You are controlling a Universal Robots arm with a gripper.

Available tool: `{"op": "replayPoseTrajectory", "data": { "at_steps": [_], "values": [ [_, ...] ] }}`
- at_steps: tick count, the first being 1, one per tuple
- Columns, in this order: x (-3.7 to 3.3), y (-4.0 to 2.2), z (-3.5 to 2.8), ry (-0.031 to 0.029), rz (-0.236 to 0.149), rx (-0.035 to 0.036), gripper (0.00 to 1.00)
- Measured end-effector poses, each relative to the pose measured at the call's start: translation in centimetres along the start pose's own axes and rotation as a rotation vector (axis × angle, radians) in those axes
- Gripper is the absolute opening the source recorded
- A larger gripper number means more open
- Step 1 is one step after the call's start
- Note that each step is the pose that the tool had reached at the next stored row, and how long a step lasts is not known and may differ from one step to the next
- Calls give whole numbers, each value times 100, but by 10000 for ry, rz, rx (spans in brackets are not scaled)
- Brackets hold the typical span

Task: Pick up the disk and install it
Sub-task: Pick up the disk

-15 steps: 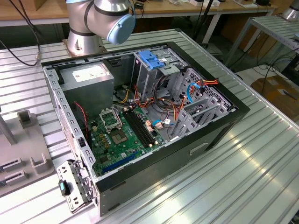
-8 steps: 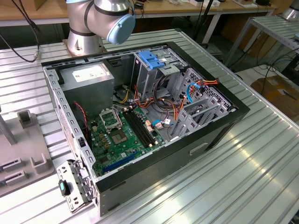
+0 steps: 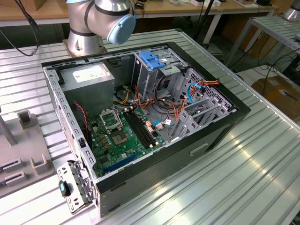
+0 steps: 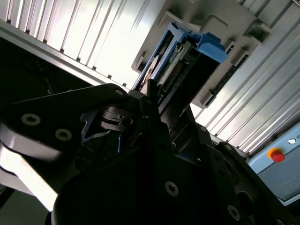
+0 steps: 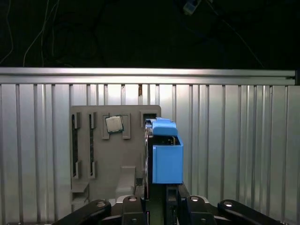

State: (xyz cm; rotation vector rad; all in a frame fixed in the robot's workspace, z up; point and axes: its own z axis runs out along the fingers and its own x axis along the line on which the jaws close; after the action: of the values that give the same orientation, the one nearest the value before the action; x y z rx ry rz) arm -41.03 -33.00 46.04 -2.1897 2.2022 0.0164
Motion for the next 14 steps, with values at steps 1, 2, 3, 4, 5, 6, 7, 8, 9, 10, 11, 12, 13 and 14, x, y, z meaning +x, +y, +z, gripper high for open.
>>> {"op": "replayPoseTrajectory", "data": {
  "at_steps": [1, 2, 3, 4, 5, 6, 7, 8, 9, 10, 11, 12, 13, 14],
  "values": [
    [-1, 0, -27, -1, 0, 1, 35],
    [-1, -1, -44, -1, 0, 2, 35],
    [-2, -1, -60, 0, 0, 0, 35],
    [-2, -1, -65, 0, 0, 0, 35],
    [-2, -1, -65, -1, 0, 1, 35],
    [-2, -1, -65, -1, 0, 2, 35],
    [-2, -1, -71, 0, 1, 0, 35],
    [-3, -1, -78, 0, 0, 0, 35],
    [-3, -1, -78, 0, 0, 1, 35],
    [-3, -1, -79, 0, 1, 0, 35],
    [-3, -1, -79, -1, 0, 0, 35],
    [-3, -1, -80, 0, 0, 0, 35],
    [-3, -1, -80, -1, 0, 0, 35],
    [-3, -1, -81, 0, 1, 0, 35]
  ]
}}
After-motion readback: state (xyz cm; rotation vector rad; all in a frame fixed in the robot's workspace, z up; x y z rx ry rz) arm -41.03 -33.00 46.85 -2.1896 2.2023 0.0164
